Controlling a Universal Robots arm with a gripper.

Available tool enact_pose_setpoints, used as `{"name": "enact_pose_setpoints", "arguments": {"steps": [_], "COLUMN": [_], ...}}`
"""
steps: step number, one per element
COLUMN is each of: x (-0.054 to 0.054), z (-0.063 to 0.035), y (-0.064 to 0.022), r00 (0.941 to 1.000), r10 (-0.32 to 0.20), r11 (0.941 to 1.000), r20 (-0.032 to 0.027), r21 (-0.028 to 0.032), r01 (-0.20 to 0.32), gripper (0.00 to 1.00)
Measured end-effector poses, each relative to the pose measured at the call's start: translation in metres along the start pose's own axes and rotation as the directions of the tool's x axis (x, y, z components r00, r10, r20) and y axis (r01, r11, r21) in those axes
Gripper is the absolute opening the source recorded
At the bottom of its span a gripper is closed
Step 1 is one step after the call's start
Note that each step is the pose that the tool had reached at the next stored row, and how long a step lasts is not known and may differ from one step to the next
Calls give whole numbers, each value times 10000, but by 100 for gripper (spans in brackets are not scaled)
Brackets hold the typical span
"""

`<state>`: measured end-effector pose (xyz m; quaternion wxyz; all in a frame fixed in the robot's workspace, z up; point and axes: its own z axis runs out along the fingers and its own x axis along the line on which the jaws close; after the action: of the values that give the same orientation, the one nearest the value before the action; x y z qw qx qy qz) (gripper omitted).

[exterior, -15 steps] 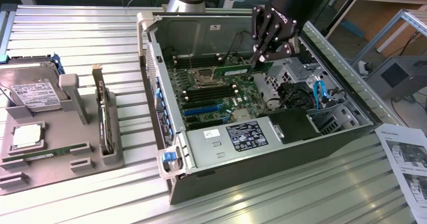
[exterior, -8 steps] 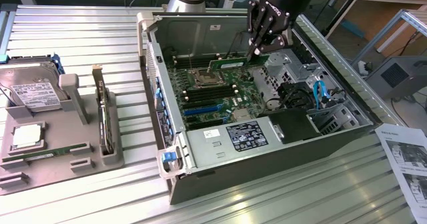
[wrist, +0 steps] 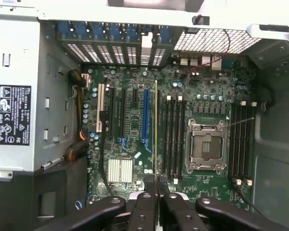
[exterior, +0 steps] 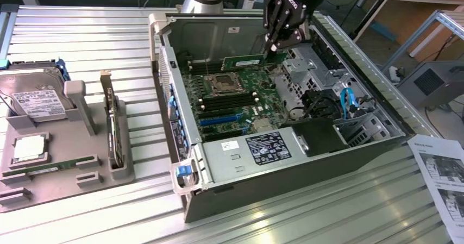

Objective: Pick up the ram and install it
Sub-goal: 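Pick up the ram and move it above insertion slot, then insert the ram into the slot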

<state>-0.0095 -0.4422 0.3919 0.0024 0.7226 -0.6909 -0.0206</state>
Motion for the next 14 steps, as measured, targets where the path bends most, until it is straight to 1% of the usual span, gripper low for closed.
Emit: {"name": "enact_pose_setpoints", "arguments": {"steps": [2,14], "x": [-23,-24], "z": [1,2], "y": [-2,-1], "r00": [10000,10000], "r10": [0,0], "r11": [10000,10000], "r20": [-1,0], "r21": [0,0], "r01": [0,0], "gripper": [13,13]}}
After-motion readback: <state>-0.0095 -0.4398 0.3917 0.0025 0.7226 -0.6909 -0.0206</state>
